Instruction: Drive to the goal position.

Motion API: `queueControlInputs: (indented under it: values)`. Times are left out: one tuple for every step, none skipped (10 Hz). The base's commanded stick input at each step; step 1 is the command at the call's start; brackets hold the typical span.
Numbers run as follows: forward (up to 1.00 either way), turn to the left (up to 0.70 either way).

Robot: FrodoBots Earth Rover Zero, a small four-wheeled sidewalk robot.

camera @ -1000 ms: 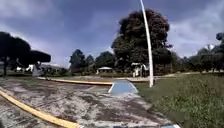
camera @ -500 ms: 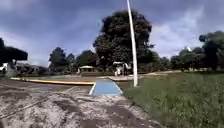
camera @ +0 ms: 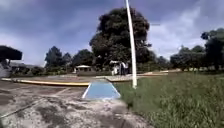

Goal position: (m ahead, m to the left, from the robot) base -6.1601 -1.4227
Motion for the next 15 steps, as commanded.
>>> queueControlInputs:
  values:
    - [0.7,0.0]
    - [0.7,0.0]
    - [0.7,0.0]
    - [0.7,0.0]
    - [0.7,0.0]
    - [0.7,0.32]
    - [0.7,0.35]
    - [0.7,0.0]
    - [0.7,0.0]
    - [0.7,0.0]
    - [0.7,0.0]
    - [0.7,0.0]
    - [0.7,0.0]
    - [0.7,0.0]
    - [0.7,0.0]
